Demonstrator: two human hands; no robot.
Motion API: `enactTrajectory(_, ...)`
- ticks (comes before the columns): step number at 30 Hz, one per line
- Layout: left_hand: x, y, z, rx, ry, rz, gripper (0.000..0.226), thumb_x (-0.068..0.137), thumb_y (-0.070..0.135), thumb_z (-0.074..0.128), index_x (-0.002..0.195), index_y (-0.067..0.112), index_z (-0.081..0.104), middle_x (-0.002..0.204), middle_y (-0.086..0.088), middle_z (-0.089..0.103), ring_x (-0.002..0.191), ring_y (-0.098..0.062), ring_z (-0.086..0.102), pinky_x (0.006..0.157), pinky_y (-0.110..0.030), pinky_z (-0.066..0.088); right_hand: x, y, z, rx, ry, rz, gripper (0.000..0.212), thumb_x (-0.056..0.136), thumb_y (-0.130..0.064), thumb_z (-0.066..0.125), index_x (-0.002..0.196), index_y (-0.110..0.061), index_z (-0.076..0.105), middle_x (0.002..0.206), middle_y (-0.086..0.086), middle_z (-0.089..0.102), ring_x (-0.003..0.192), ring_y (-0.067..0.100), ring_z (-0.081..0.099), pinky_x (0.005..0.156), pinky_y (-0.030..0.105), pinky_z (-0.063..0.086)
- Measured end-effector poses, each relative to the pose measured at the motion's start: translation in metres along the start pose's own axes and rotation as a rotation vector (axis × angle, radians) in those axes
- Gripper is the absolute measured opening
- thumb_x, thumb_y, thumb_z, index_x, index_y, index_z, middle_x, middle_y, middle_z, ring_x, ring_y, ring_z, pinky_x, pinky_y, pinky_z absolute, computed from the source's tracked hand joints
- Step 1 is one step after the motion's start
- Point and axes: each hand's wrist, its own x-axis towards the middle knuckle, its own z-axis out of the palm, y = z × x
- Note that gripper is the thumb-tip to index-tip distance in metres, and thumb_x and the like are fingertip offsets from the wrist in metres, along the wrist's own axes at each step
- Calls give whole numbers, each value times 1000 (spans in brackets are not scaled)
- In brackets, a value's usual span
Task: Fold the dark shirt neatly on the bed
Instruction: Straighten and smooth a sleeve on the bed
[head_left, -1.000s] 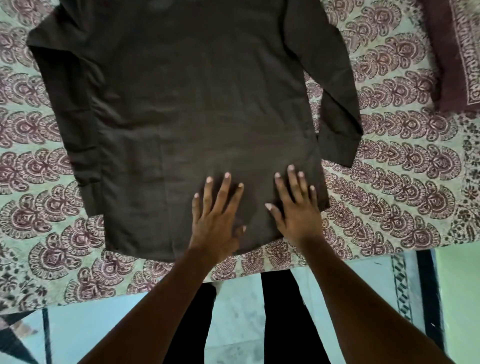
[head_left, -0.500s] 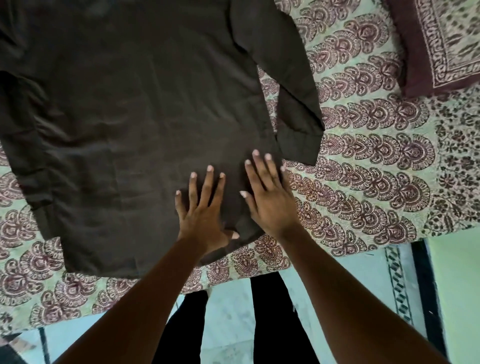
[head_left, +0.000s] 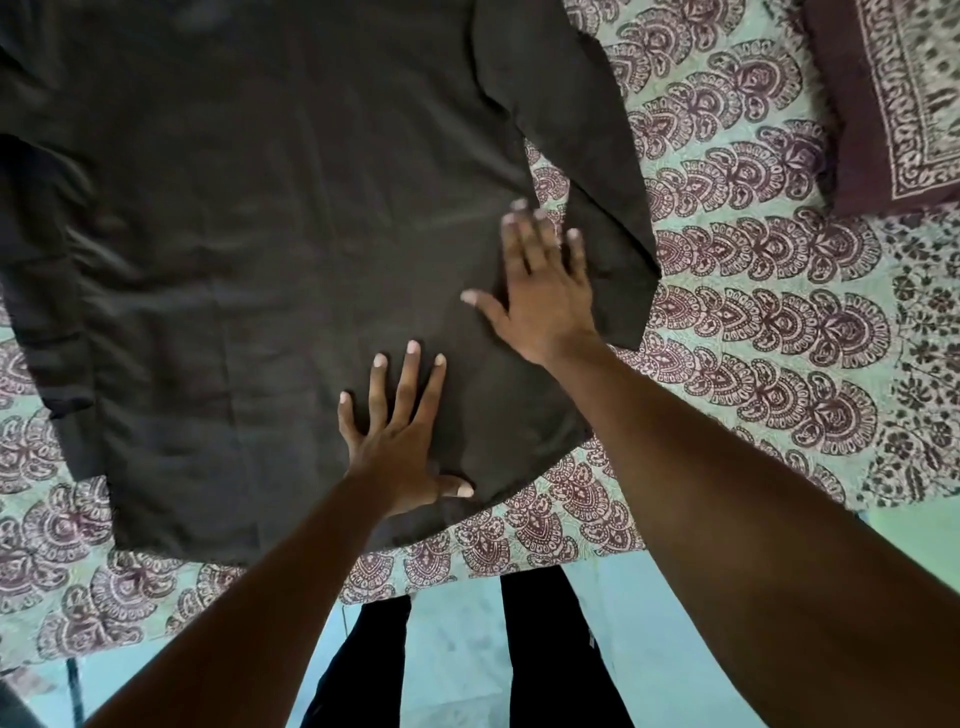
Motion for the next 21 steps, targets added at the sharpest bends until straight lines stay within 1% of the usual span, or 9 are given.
enactTrajectory(2,1,-1,0,1,-2,3,159,51,89,75,153,41,-37,156,13,-52,150,-29,-42,119,-72,-4,16,-7,-8,60,22,237,100,97,-77,26,166,-7,6,175,15,2,162,33,-1,129,57,1)
enactTrajectory(3,2,-1,0,0,-5,6,159,51,90,74,153,41,-37,156,13,-52,150,-30,-41,119,-72,-4,20,-11,-13,81,55,243,99,98,-75,27,166,-6,7,174,16,2,161,35,-1,129,57,1)
enactTrajectory(7,4,-4,4,-6,6,18,159,49,93,73,153,41,-37,157,13,-51,151,-29,-40,118,-73,-4,39,-19,-18,-16,10,-246,100,94,-80,32,167,-18,7,176,2,-1,162,27,1,128,60,11)
enactTrajectory(9,4,-5,6,-10,12,22,159,49,93,72,152,41,-37,156,12,-52,150,-29,-42,118,-73,-5,49,-19,-13,39,-39,-53,110,86,-90,28,167,-20,2,176,0,-7,162,24,-1,129,57,5)
enactTrajectory(11,4,-5,6,-8,24,28,158,51,94,71,152,42,-39,155,12,-53,148,-29,-44,118,-72,-7,53,-23,-11,181,-21,305,111,89,-88,29,167,-14,-1,175,7,-7,162,30,-4,130,53,4)
enactTrajectory(12,4,-5,5,-6,26,32,157,51,94,70,151,42,-39,155,12,-53,147,-29,-45,118,-72,-7,50,-28,-13,211,4,378,109,92,-83,31,166,-10,1,175,12,-5,162,33,-4,130,53,6)
enactTrajectory(13,4,-5,5,-5,26,36,157,51,93,70,152,42,-38,156,11,-53,148,-28,-44,118,-72,-7,42,-33,-15,209,39,362,105,95,-79,34,166,-8,4,175,15,-2,161,34,-3,130,54,7)
enactTrajectory(17,-1,-7,6,-26,84,71,149,54,94,67,158,41,-27,164,10,-42,154,-29,-35,119,-73,-4,-26,-37,-6,135,86,-57,84,105,-61,38,167,-13,9,176,9,-2,162,30,-1,130,53,13)
enactTrajectory(21,-16,-1,27,-21,275,106,105,82,93,37,166,40,1,175,4,-15,161,-33,-11,119,-74,5,-128,-12,16,126,3,6,81,106,-59,37,167,-14,10,176,5,-2,162,24,-3,129,53,16)
